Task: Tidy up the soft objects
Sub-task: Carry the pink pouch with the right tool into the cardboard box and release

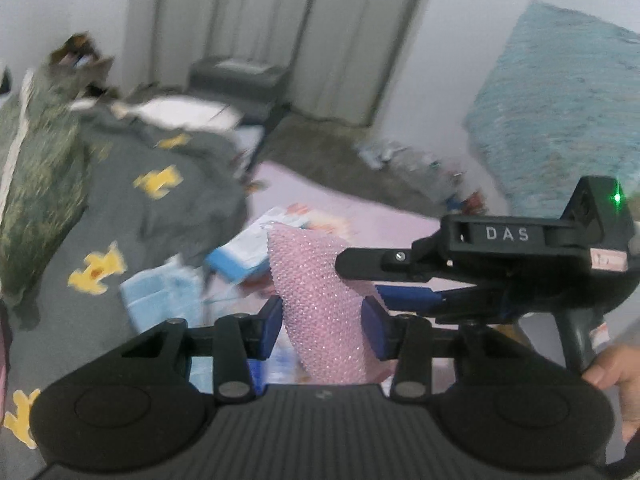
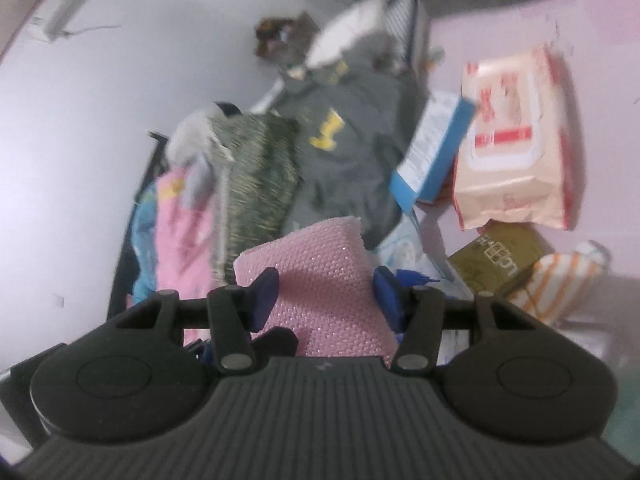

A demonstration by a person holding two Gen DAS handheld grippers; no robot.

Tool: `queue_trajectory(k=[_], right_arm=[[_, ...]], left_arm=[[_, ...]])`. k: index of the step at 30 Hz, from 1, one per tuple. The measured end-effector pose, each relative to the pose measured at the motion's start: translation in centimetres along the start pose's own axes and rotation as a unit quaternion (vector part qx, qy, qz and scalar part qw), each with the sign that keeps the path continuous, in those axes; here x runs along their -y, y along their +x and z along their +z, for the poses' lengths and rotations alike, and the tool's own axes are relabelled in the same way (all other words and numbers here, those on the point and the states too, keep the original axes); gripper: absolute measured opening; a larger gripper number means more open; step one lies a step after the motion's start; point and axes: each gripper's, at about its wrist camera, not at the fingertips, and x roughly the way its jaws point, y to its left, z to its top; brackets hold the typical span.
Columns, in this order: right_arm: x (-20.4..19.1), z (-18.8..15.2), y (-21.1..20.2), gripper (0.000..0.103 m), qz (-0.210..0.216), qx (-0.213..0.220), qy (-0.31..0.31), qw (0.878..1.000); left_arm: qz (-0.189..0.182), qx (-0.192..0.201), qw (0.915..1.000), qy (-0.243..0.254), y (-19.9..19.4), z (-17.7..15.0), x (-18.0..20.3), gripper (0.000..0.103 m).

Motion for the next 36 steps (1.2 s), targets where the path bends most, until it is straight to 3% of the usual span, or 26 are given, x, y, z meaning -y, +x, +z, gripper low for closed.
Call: queue_trajectory(k=[4, 7, 11, 16, 21, 26, 28, 31, 36], right_arm=[[0.2, -1.8, -8.5, 0.053, -0.002, 0.049, 0.002, 0.999], [2.0, -3.8, -14.9, 0.053, -0.016, 0.09, 0.019, 0.996], [6.1, -6.6, -22.7, 0.053, -0.041, 0.139, 0.059, 0.988], [12.4, -9.4, -29.2, 0.054, -0.073, 0.177, 0.118, 0.974], [18.9, -10.0, -30.6, 0.054, -0.098, 0.188, 0.174, 0.962], [24.9, -9.0, -28.3, 0.053, -0.107, 0.179, 0.22, 0.953], [26.8, -8.7, -27.1, 0.053, -0.124, 0.175, 0.232, 0.949], [28.7, -8.8, -25.7, 0.053, -0.134, 0.162, 0.25, 0.945], [28.6, -10.0, -25.3, 0.053, -0.154, 0.155, 0.244, 0.945]], left_arm=[[-0.055, 0.009, 0.9982, 0.024, -1.8, -0.3, 5.7, 0.044], [-0.098, -0.006, 0.994, 0.048, -1.2, -0.9, 10.3, 0.044], [-0.148, -0.036, 0.9853, 0.078, 1.1, -2.4, 16.5, 0.044], [-0.173, -0.092, 0.9731, 0.121, 6.0, -4.7, 23.0, 0.044], [-0.147, -0.138, 0.9663, 0.16, 11.9, -6.7, 27.3, 0.044], [-0.101, -0.171, 0.9633, 0.181, 16.9, -7.9, 28.2, 0.05], [-0.089, -0.174, 0.963, 0.186, 17.3, -8.1, 27.9, 0.052], [-0.101, -0.168, 0.9629, 0.186, 16.5, -7.9, 27.1, 0.054], [-0.114, -0.134, 0.9679, 0.18, 13.3, -6.2, 26.0, 0.058]])
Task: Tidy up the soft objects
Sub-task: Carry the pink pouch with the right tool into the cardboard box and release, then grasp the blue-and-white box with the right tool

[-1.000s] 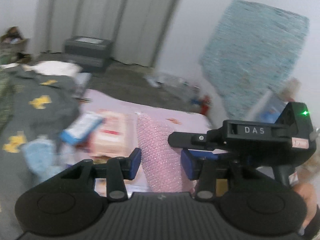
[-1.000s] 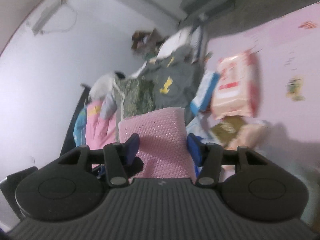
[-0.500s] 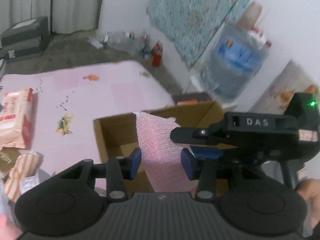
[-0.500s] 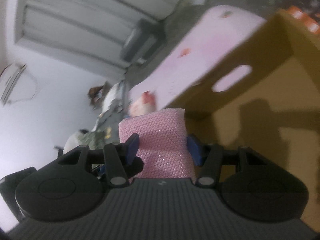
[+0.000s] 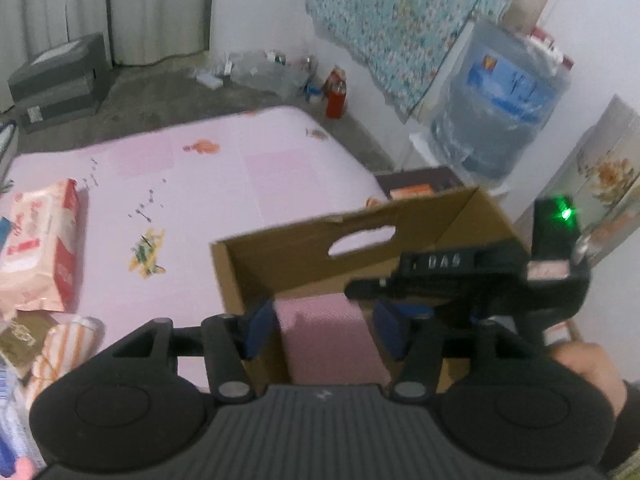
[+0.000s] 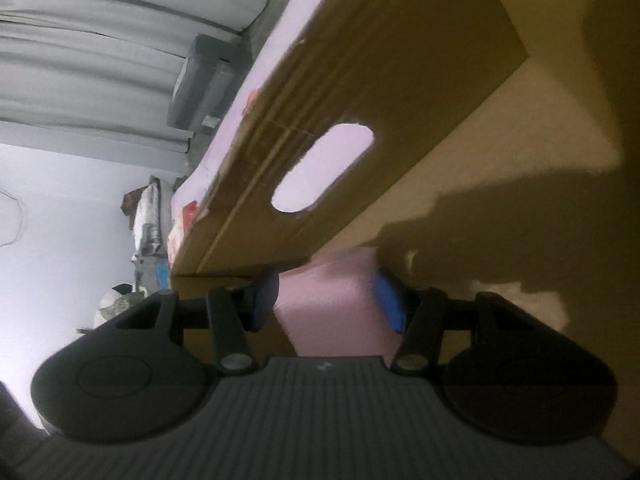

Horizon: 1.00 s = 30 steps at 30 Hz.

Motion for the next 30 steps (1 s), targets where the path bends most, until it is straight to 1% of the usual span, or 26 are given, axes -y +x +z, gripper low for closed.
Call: queue_trajectory(k=[2, 5, 8, 10, 14, 18, 21, 23, 26, 28, 30], right_arm=[[0.0, -0.2, 0.2, 0.053, -0.019, -0.002, -0.009, 1.0], [-0.3, -0.7, 1.2, 0.051, -0.036, -0.005, -0.019, 0.999], [-0.8, -1.3, 2.6, 0.046, -0.033, -0.012, -0.024, 0.999], [-1.8, -1.6, 3.8, 0.045, -0.031, -0.016, -0.038, 0.999], [-3.7, -2.3, 4.7, 0.046, -0.059, -0.007, -0.081, 0.995], [-3.9, -2.8, 4.1, 0.048, -0.07, 0.005, -0.077, 0.995], [-4.5, -2.5, 2.7, 0.055, -0.078, 0.026, -0.074, 0.994], [-5.2, -2.6, 1.1, 0.06, -0.076, 0.046, -0.075, 0.993], [-7.8, -2.9, -1.4, 0.062, -0.062, 0.08, -0.091, 0.991], [-9.3, -2.8, -3.5, 0.063, -0.041, 0.094, -0.105, 0.989], [-12.0, -3.6, -4.1, 0.064, -0.012, 0.094, -0.12, 0.988]], left_arm=[[-0.001, 0.013, 0.9999, -0.003, -1.7, -0.1, -0.7, 0.059], [0.005, 0.03, 0.9994, -0.013, -3.9, -0.6, -2.0, 0.063], [0.019, 0.037, 0.9988, -0.028, -5.6, -1.6, -3.8, 0.063], [0.029, 0.039, 0.9981, -0.037, -6.3, -2.4, -4.9, 0.064], [0.057, 0.047, 0.9957, -0.054, -7.9, -4.1, -7.5, 0.066], [0.08, 0.052, 0.9932, -0.067, -9.4, -6.0, -9.9, 0.067], [0.094, 0.059, 0.9907, -0.079, -11.1, -7.6, -12.2, 0.068], [0.107, 0.069, 0.9879, -0.087, -12.6, -8.5, -13.8, 0.069], [0.134, 0.094, 0.9817, -0.097, -15.3, -9.7, -16.2, 0.069], [0.151, 0.115, 0.9765, -0.102, -17.1, -10.4, -17.8, 0.069], [0.167, 0.132, 0.9716, -0.104, -18.5, -11.0, -19.0, 0.069]])
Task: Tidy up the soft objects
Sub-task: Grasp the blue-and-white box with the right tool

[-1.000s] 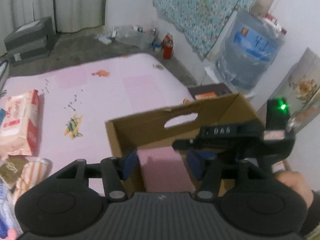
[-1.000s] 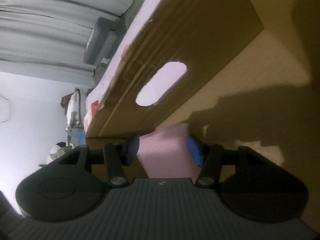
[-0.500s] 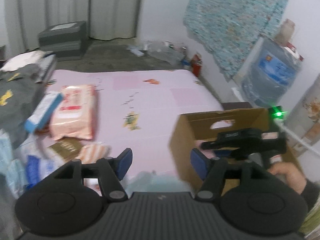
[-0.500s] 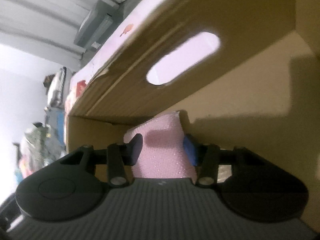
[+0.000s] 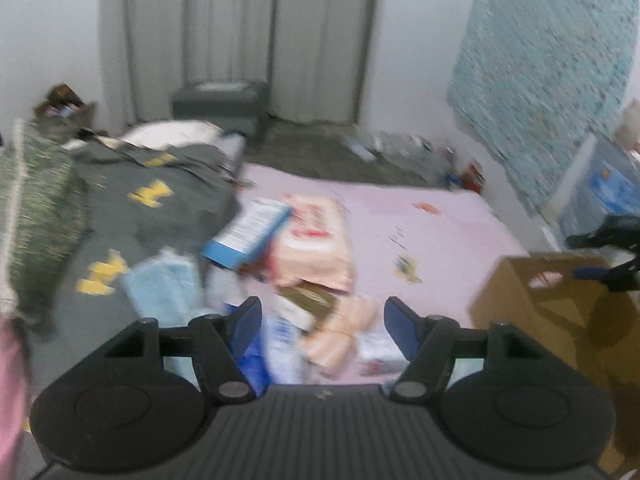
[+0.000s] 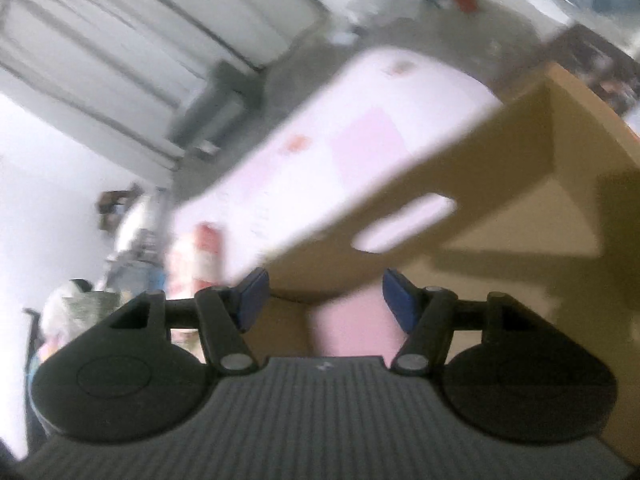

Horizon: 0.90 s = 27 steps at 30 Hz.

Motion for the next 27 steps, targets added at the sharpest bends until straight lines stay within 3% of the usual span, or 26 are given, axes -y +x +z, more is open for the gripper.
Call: queue_trajectory(k=[5, 9, 12, 16, 20, 23, 27], right_arm=[[-7.9, -0.3, 2.0, 0.064, 0.081, -0.042, -0.047, 0.995], [-15.4, -0.5, 8.2, 0.064, 0.121, -0.103, -0.065, 0.985], [-20.0, -1.9, 13.4, 0.064, 0.134, -0.142, -0.071, 0.978], [-23.4, -3.5, 18.4, 0.062, 0.122, -0.172, -0.076, 0.975], [-25.2, -3.4, 24.3, 0.058, 0.092, -0.181, -0.079, 0.976], [-25.8, -2.7, 28.5, 0.055, 0.081, -0.189, -0.065, 0.977], [-25.5, -2.1, 32.3, 0.054, 0.069, -0.197, -0.057, 0.976]], left_arm=[[0.026, 0.022, 0.9994, -0.006, -0.2, 0.2, -3.1, 0.069], [0.016, 0.029, 0.9993, -0.017, 1.6, 0.9, -5.1, 0.069], [0.006, 0.013, 0.9997, 0.022, 4.5, 2.1, -5.8, 0.07], [0.002, -0.014, 0.9972, 0.073, 9.6, 4.3, -6.2, 0.082], [-0.028, -0.049, 0.9936, 0.098, 14.9, 6.2, -6.6, 0.098], [-0.046, -0.086, 0.9875, 0.123, 19.0, 7.2, -6.7, 0.099], [-0.045, -0.114, 0.9839, 0.13, 23.6, 8.1, -7.1, 0.099]])
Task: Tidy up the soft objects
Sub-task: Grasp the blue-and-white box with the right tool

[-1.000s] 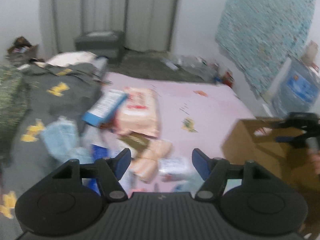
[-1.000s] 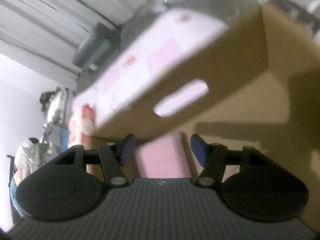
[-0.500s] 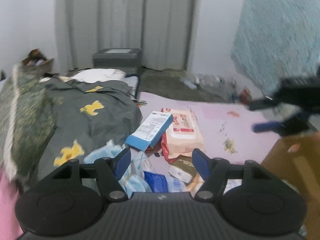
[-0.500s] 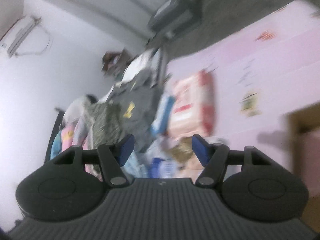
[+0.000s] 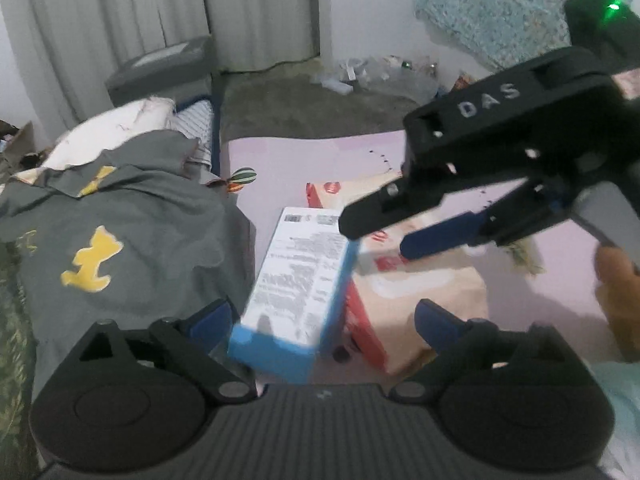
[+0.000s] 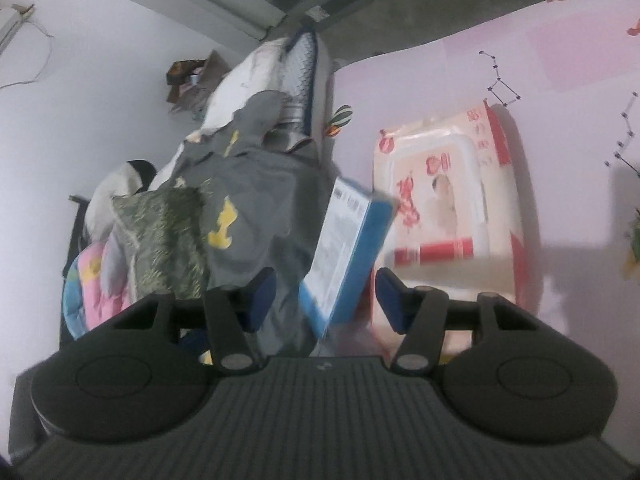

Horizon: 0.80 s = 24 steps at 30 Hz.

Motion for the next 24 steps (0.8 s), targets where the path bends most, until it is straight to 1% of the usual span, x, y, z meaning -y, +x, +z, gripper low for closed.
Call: queue_trajectory(k=[5, 9, 10, 13, 16, 17, 18, 19, 21, 22, 24], right_arm=[[1.4, 1.3, 2.4, 0.053, 0.0, -0.015, 0.012, 1.0], [2.7, 1.9, 3.2, 0.051, 0.006, -0.028, 0.023, 0.999], [2.9, 2.0, 3.3, 0.049, 0.012, -0.03, 0.026, 0.999], [3.2, 2.5, 3.5, 0.048, 0.023, -0.033, 0.028, 0.999], [3.2, 2.8, 4.0, 0.047, 0.026, -0.039, 0.025, 0.999], [3.1, 2.8, 4.1, 0.046, 0.028, -0.04, 0.023, 0.999], [3.1, 2.8, 4.3, 0.045, 0.029, -0.042, 0.021, 0.998], [3.0, 2.8, 4.4, 0.043, 0.03, -0.043, 0.02, 0.998], [3.0, 2.8, 4.8, 0.04, 0.031, -0.048, 0.019, 0.998], [2.9, 2.7, 5.0, 0.037, 0.03, -0.05, 0.018, 0.998], [2.6, 2.6, 5.4, 0.035, 0.024, -0.05, 0.012, 0.998]], left_arm=[[-0.031, -0.031, 0.9989, 0.02, 3.2, 1.2, -1.1, 0.099], [-0.052, -0.052, 0.9969, 0.028, 5.0, 1.6, -1.5, 0.099], [-0.056, -0.056, 0.9965, 0.028, 5.4, 1.7, -1.6, 0.099], [-0.065, -0.069, 0.9953, 0.02, 6.5, 1.9, -1.9, 0.099], [-0.074, -0.068, 0.9949, 0.009, 6.9, 2.1, -2.2, 0.098], [-0.075, -0.063, 0.9952, 0.002, 6.7, 2.1, -2.4, 0.095], [-0.073, -0.057, 0.9957, -0.002, 6.6, 2.2, -2.4, 0.088], [-0.072, -0.05, 0.9961, -0.006, 6.4, 2.3, -2.6, 0.084], [-0.065, -0.048, 0.9966, -0.018, 6.4, 2.5, -2.9, 0.066], [-0.066, -0.051, 0.9963, -0.021, 6.4, 2.6, -3.0, 0.064], [-0.063, -0.048, 0.9966, -0.022, 6.2, 2.5, -2.8, 0.053]])
